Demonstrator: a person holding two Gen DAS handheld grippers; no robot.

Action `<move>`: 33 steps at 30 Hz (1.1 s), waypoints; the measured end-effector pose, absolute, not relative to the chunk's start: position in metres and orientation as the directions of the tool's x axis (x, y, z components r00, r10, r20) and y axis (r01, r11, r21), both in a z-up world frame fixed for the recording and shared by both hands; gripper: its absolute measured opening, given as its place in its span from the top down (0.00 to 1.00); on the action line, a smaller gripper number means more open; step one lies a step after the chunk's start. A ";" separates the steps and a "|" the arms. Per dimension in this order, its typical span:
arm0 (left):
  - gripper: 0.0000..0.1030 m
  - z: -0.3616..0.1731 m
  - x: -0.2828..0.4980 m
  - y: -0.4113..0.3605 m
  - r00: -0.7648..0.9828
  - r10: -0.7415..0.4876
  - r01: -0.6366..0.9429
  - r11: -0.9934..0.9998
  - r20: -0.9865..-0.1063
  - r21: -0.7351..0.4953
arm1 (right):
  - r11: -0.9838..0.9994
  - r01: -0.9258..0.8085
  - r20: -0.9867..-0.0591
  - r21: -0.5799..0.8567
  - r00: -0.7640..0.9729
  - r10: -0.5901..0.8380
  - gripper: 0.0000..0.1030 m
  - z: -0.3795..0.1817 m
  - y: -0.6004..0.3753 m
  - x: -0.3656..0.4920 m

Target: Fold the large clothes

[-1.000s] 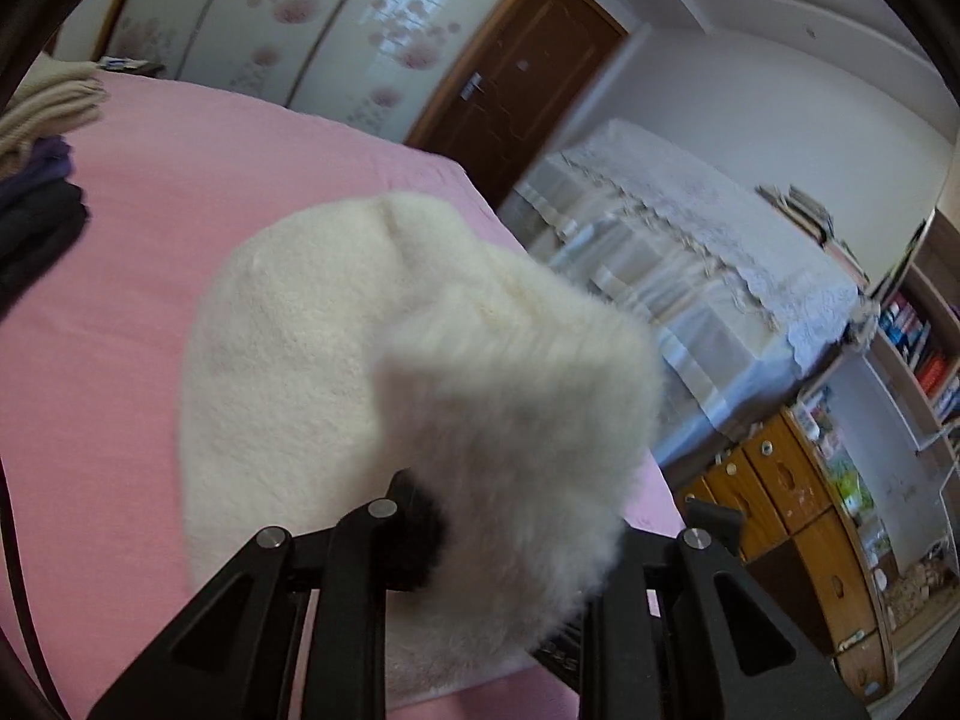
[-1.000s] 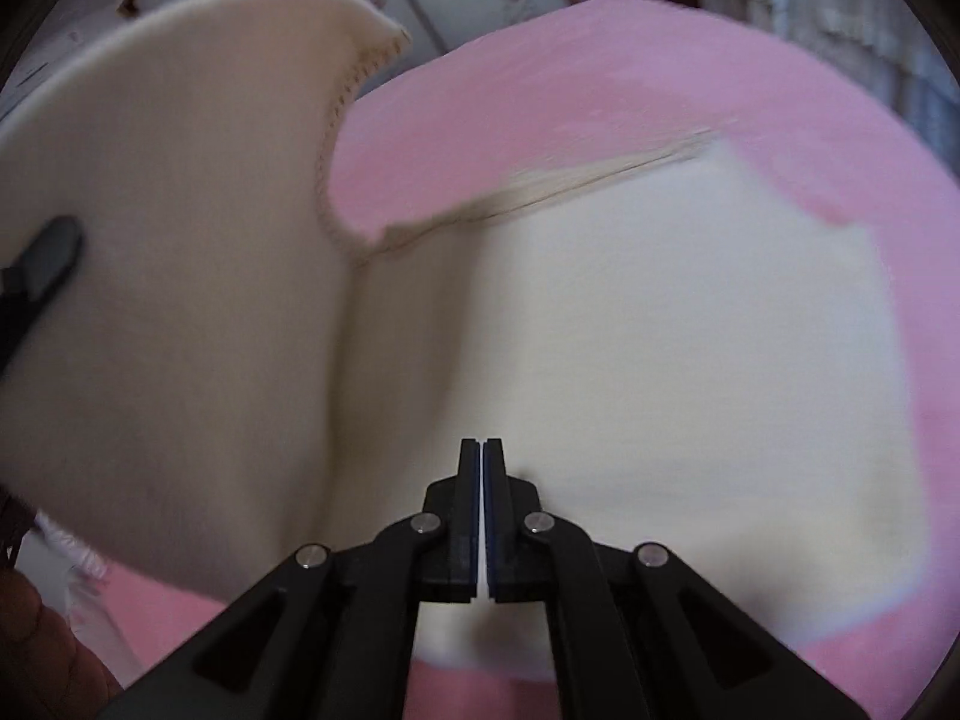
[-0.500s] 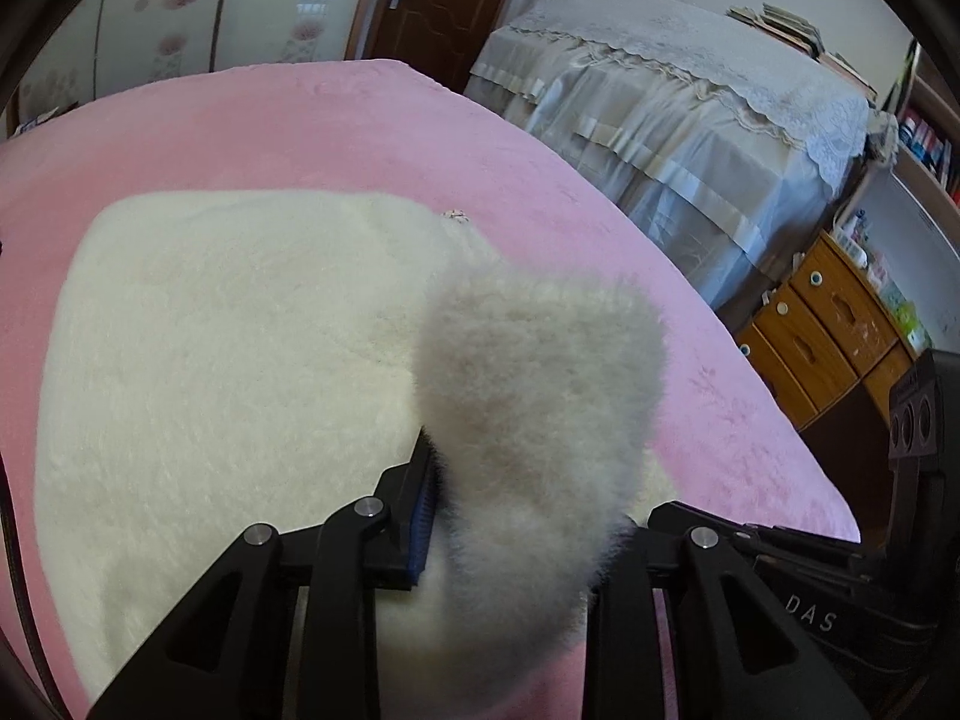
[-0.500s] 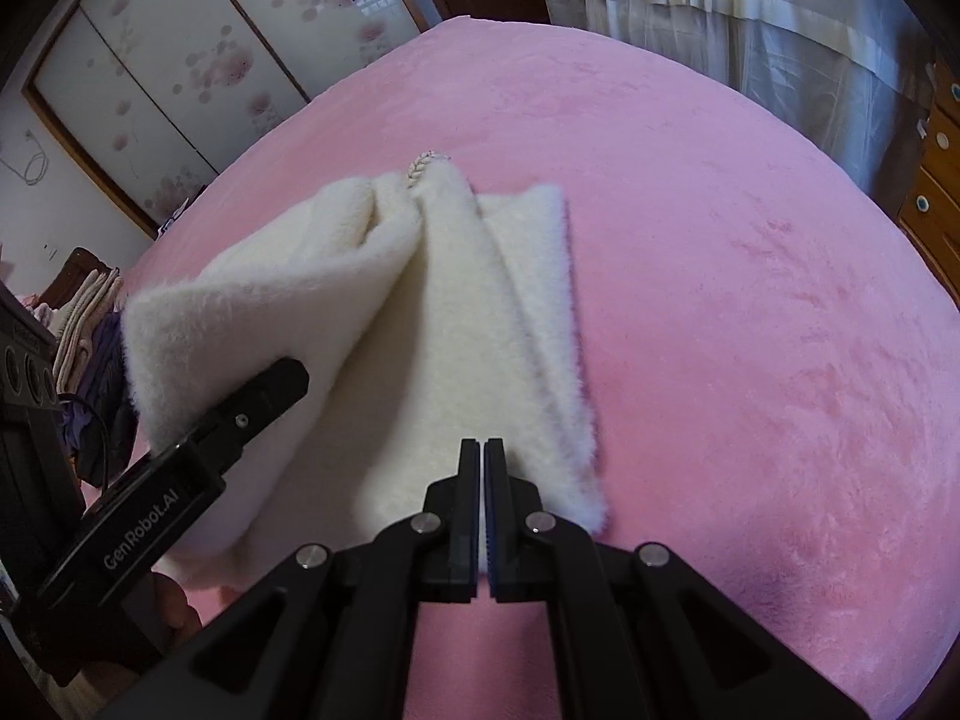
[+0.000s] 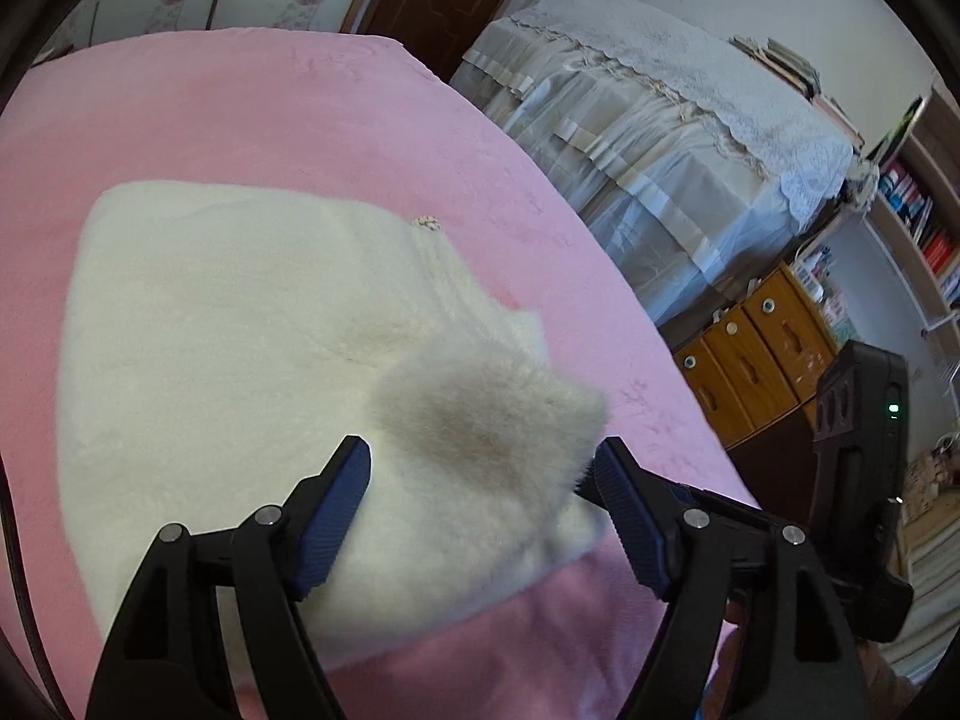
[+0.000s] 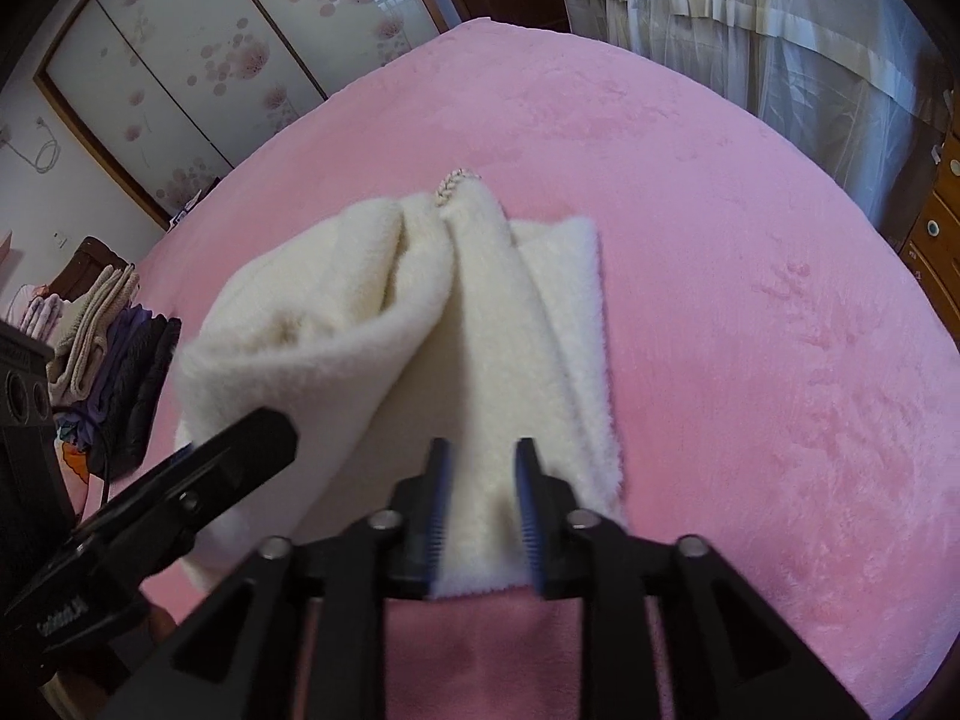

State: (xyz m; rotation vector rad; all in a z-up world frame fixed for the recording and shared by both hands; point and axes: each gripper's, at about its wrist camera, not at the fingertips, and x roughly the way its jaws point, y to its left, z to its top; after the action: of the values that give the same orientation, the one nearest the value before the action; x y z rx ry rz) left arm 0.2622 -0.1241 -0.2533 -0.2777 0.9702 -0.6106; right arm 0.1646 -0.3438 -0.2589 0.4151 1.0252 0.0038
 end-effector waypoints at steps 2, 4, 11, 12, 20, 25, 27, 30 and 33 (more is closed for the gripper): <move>0.26 -0.242 0.260 -0.109 0.426 -0.601 0.333 0.799 -0.676 -0.500 | 0.914 0.198 -0.823 0.355 0.529 0.205 0.58 -0.251 -0.345 0.167; 0.26 -0.231 0.258 -0.090 0.456 -0.589 0.305 0.807 -0.667 -0.505 | 0.900 0.207 -0.814 0.383 0.535 0.224 0.51 -0.243 -0.346 0.170; 0.24 -0.221 0.265 -0.037 0.533 -0.479 0.181 0.870 -0.698 -0.459 | 0.848 0.192 -0.757 0.494 0.575 0.311 0.26 -0.211 -0.340 0.183; 0.24 -0.224 0.268 -0.031 0.537 -0.453 0.164 0.883 -0.712 -0.439 | 0.853 0.181 -0.759 0.490 0.569 0.316 0.20 -0.209 -0.335 0.187; 0.24 -0.256 0.293 0.001 0.531 -0.353 0.071 0.924 -0.770 -0.375 | 0.931 0.155 -0.891 0.330 0.377 0.253 0.16 -0.244 -0.293 0.237; 0.24 -0.274 0.316 0.000 0.533 -0.312 0.067 0.942 -0.786 -0.328 | 0.899 0.209 -0.909 0.385 0.254 0.330 0.16 -0.283 -0.294 0.262; 0.24 -0.281 0.323 0.004 0.532 -0.301 0.057 0.945 -0.791 -0.321 | 0.888 0.227 -0.909 0.399 0.224 0.351 0.21 -0.291 -0.296 0.267; 0.24 -0.291 0.333 0.006 0.526 -0.282 0.034 0.950 -0.803 -0.311 | 0.902 0.195 -0.912 0.386 0.226 0.342 0.42 -0.289 -0.294 0.274; 0.24 -0.299 0.342 0.004 0.510 -0.284 0.017 0.947 -0.812 -0.321 | 0.914 0.124 -0.906 0.387 0.235 0.352 0.60 -0.285 -0.290 0.274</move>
State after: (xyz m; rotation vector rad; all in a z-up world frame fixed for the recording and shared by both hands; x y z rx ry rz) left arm 0.3423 0.0042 -0.2992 -0.2878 1.0237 -0.1844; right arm 0.2743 -0.2898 -0.2854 0.4217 1.3358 0.1632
